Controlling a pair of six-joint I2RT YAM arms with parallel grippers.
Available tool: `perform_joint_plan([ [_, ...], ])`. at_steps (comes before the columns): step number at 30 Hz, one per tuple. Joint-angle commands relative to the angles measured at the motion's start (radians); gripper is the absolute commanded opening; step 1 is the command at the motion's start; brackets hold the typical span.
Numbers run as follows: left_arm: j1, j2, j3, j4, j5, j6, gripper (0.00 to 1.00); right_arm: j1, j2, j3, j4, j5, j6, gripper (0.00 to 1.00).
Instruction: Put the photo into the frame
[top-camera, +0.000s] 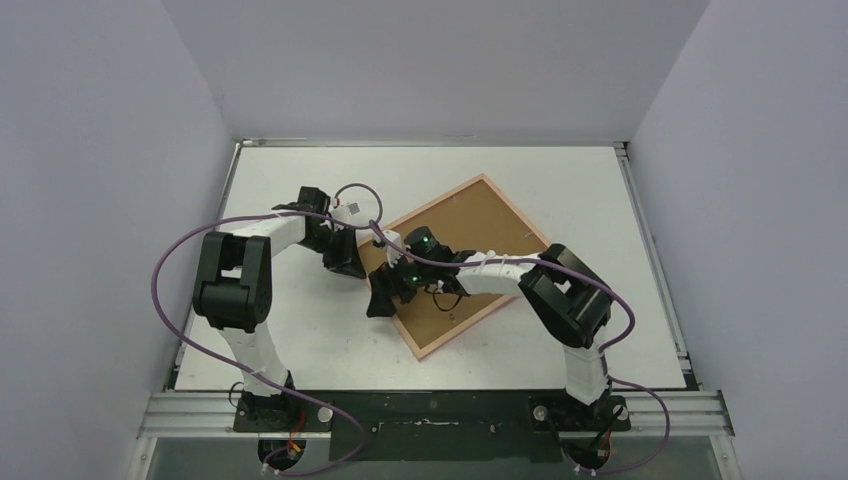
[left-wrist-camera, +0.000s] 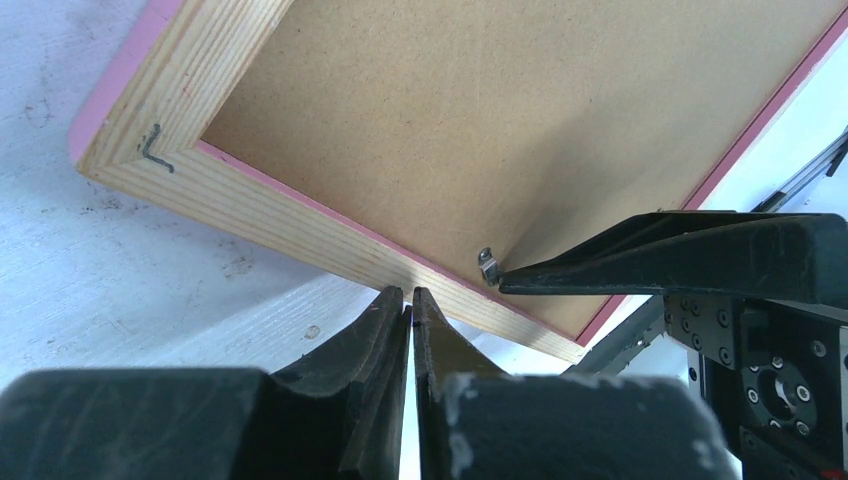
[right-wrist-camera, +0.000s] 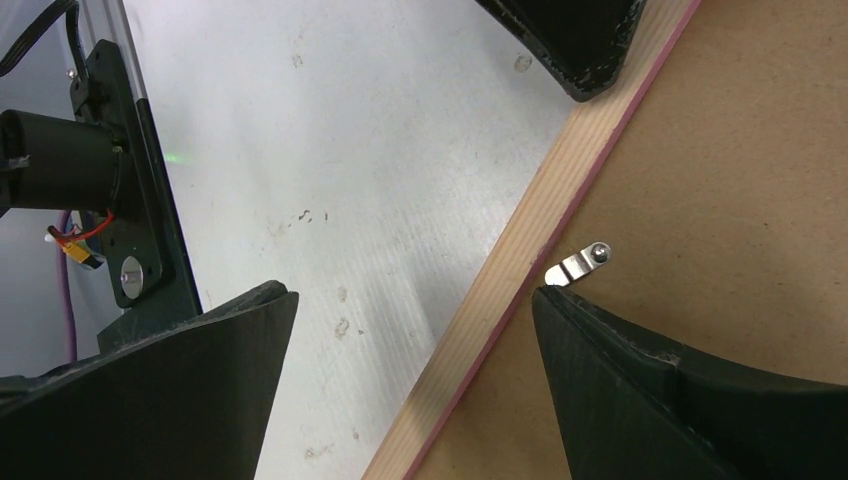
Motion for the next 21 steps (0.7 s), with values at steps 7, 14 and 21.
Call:
perform_joint_plan([
  [7, -0.012, 0.049, -0.006, 0.041, -0.079, 0.022, 0.07, 0.014, -0.004, 0.005, 0.057, -0.019, 0.045, 0.93],
  [14, -0.019, 0.05, -0.002, 0.038, -0.082, 0.027, 0.07, 0.015, 0.031, 0.045, 0.086, -0.029, 0.062, 0.92],
  [21, -0.024, 0.053, 0.002, 0.034, -0.079, 0.03, 0.07, 0.017, 0.062, 0.075, 0.135, -0.051, 0.096, 0.92],
])
